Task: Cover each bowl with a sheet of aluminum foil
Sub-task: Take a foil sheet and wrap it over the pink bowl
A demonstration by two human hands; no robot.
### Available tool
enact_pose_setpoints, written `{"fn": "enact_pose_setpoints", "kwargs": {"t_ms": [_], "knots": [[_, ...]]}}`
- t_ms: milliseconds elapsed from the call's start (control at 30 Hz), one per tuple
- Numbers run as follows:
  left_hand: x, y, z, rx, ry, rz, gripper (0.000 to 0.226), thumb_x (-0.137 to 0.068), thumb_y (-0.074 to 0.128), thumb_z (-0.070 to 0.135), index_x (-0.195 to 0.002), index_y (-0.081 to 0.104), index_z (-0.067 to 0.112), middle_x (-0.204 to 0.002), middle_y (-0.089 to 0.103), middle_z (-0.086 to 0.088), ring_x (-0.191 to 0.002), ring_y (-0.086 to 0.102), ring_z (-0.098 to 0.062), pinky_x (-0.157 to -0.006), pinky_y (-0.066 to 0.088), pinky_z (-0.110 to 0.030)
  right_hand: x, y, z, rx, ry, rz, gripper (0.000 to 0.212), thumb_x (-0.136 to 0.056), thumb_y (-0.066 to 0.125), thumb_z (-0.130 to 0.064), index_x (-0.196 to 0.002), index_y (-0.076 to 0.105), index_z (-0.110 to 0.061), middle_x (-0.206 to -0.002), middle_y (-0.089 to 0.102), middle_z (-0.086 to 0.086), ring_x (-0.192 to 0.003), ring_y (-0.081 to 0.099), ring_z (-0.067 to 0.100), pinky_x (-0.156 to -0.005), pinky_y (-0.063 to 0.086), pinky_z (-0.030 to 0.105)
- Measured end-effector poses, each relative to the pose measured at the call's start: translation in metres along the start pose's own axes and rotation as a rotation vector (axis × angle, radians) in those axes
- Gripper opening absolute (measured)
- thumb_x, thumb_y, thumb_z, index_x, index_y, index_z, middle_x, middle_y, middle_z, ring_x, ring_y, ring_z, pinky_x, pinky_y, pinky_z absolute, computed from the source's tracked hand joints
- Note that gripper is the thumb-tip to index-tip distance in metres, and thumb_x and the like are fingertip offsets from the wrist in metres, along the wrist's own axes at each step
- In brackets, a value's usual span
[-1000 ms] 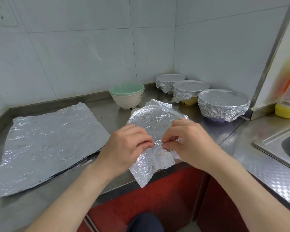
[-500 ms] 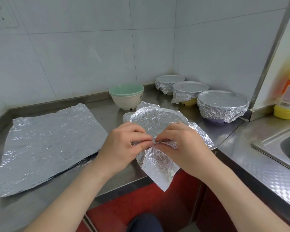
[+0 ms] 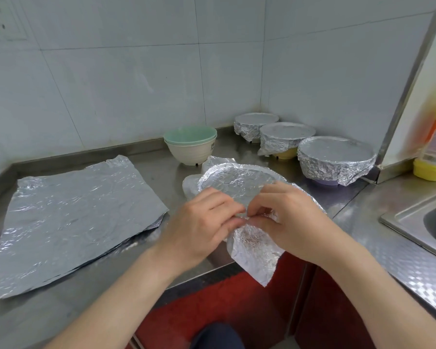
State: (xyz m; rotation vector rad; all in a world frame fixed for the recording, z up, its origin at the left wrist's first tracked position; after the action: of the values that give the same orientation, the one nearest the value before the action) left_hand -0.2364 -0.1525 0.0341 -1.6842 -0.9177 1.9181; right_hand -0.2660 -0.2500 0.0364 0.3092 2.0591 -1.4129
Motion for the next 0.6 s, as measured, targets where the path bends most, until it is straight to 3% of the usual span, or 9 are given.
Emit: {"fn": "enact_pose_setpoints", "kwargs": {"t_ms": [133,233,433,600], "knots": [[0.003,-0.013,-0.02,0.107,-0.147,0.049,0.03,-0.085,0.064,0.04,-0.101,0.075,0.017,-0.094,0.062,0.007,-0.089,0.057,-0.011,-0.079,0.047,-0.026,0.008,-0.015,0.017,-0.133,0.108,-0.029,0.015,-0.08,0.064,-0.037,-0.089,0.073,-0.029,-0.089,0.063,-0.016,-0.086,0.06,0.003,-0.079,0.049,0.041],[0.005,-0.011,-0.028,0.151,-0.186,0.056,0.025,-0.082,0.066,0.04,-0.094,0.076,0.02,-0.089,0.061,0.008,-0.085,0.057,-0.012,-0.074,0.048,-0.03,0.006,-0.009,0.011,-0.107,0.097,-0.011,0.022,-0.078,0.064,-0.047,-0.086,0.072,-0.028,-0.084,0.062,-0.015,-0.081,0.06,0.005,-0.075,0.05,0.041],[-0.002,0.0,-0.012,0.072,-0.067,0.019,0.019,-0.087,0.064,0.029,-0.089,0.074,0.013,-0.084,0.062,0.005,-0.079,0.054,-0.013,-0.073,0.045,-0.023,0.003,0.005,0.0,0.073,0.012,0.031,0.004,-0.074,0.067,-0.026,-0.074,0.066,-0.022,-0.075,0.057,-0.007,-0.074,0.055,0.02,-0.065,0.048,0.045],[-0.01,0.009,0.0,-0.001,-0.022,0.022,0.021,-0.091,0.058,0.026,-0.084,0.07,0.01,-0.082,0.062,0.001,-0.077,0.055,-0.019,-0.072,0.045,-0.029,0.003,-0.002,0.0,0.154,-0.075,0.031,0.01,-0.073,0.068,-0.018,-0.071,0.059,-0.021,-0.072,0.052,-0.007,-0.075,0.045,0.013,-0.065,0.036,0.03]]}}
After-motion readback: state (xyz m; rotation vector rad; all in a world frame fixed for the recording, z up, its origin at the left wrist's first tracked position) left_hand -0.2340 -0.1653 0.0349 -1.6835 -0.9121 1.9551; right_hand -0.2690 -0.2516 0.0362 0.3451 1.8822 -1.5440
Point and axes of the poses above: each hand's wrist, its own x-axis away from the middle knuckle, its own y-axis out of the palm, z = x × y, the point moved 10 cm from there along -x, towards the middle knuckle
